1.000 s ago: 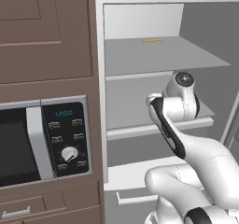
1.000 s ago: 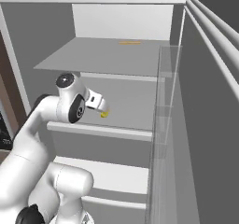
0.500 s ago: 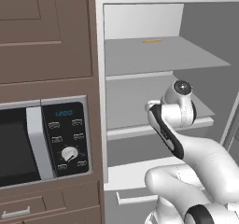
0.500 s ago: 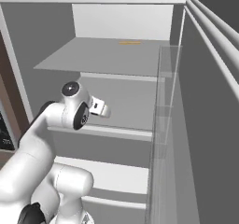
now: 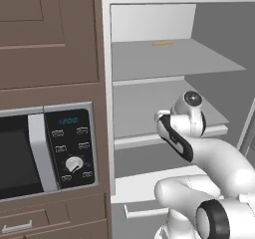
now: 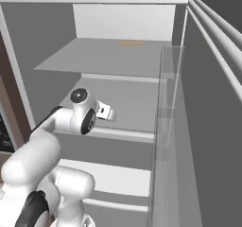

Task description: Take the lemon wedge from the fridge and place it on the plate with fish on the dining counter.

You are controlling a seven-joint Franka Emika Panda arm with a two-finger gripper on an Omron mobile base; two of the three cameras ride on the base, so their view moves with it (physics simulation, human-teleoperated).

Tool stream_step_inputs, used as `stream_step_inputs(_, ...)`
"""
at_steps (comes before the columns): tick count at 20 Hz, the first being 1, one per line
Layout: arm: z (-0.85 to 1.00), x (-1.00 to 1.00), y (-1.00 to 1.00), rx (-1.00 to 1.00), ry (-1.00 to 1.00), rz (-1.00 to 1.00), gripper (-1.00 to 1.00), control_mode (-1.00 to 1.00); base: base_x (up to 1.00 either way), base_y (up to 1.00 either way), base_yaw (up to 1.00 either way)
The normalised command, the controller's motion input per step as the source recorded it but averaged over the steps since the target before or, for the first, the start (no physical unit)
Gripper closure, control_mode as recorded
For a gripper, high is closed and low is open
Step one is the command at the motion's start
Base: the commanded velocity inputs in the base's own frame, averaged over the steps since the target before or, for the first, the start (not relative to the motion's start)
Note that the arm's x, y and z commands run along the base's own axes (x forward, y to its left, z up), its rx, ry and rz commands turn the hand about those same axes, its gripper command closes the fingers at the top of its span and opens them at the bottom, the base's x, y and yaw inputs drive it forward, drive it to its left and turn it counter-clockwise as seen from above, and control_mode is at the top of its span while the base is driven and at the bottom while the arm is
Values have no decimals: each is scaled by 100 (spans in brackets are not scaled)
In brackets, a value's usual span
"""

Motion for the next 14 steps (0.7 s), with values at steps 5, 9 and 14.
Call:
stream_step_inputs(5, -20, 51, -6, 0, 1, 0, -100, -100, 0, 0, 0)
stream_step_inputs(9, -21, 53, -1, 0, 2, 0, -100, -100, 0, 0, 0)
stream_step_inputs(14, -24, 48, 0, 0, 4, 0, -100, -100, 0, 0, 0)
